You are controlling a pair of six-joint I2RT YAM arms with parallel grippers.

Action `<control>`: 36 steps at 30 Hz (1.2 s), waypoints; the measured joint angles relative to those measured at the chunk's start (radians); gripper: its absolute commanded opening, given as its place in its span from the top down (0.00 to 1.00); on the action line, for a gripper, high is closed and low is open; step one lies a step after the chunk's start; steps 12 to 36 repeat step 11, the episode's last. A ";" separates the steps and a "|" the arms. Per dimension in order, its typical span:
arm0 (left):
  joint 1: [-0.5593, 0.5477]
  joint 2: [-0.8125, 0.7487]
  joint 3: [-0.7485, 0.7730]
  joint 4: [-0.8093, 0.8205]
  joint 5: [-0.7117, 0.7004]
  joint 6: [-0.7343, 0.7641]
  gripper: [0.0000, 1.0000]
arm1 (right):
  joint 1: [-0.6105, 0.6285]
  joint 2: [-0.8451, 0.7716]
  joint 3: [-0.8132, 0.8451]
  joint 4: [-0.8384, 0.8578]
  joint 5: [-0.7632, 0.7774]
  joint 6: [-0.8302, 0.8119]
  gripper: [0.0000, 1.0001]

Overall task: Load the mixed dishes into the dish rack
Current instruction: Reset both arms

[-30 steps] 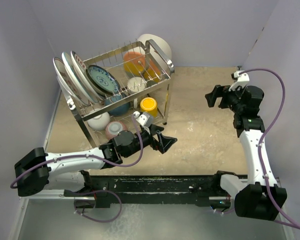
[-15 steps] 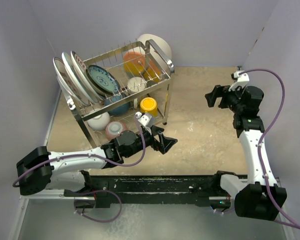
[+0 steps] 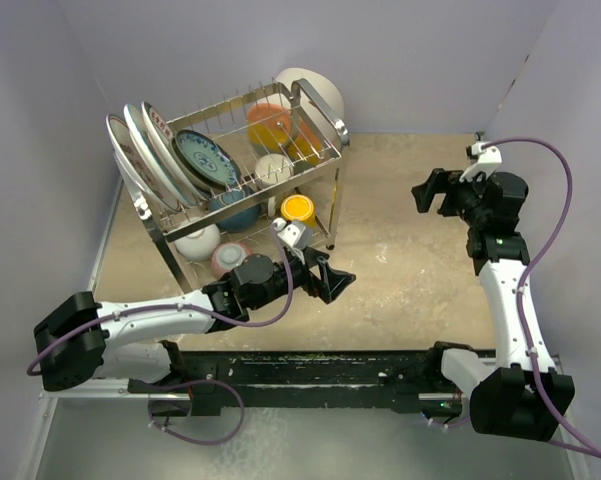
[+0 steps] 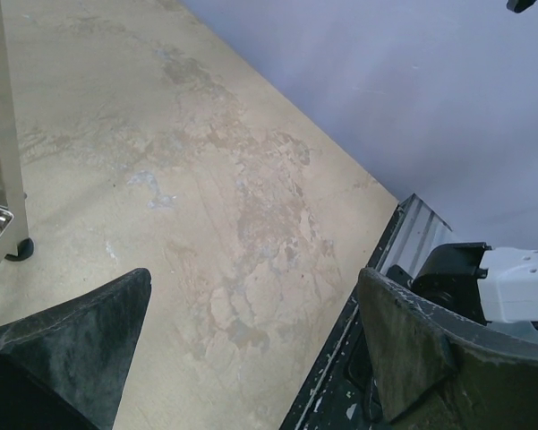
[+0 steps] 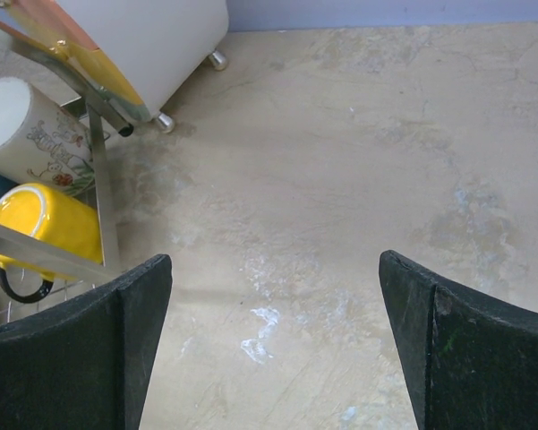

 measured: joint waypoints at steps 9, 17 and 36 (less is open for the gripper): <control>0.016 0.002 0.141 -0.108 0.040 0.003 0.01 | 0.000 0.006 0.126 -0.056 0.074 0.034 0.01; 0.016 0.002 0.142 -0.117 0.047 0.003 0.01 | 0.000 -0.008 0.134 -0.051 0.081 0.035 0.00; 0.016 0.002 0.142 -0.117 0.047 0.003 0.01 | 0.000 -0.008 0.134 -0.051 0.081 0.035 0.00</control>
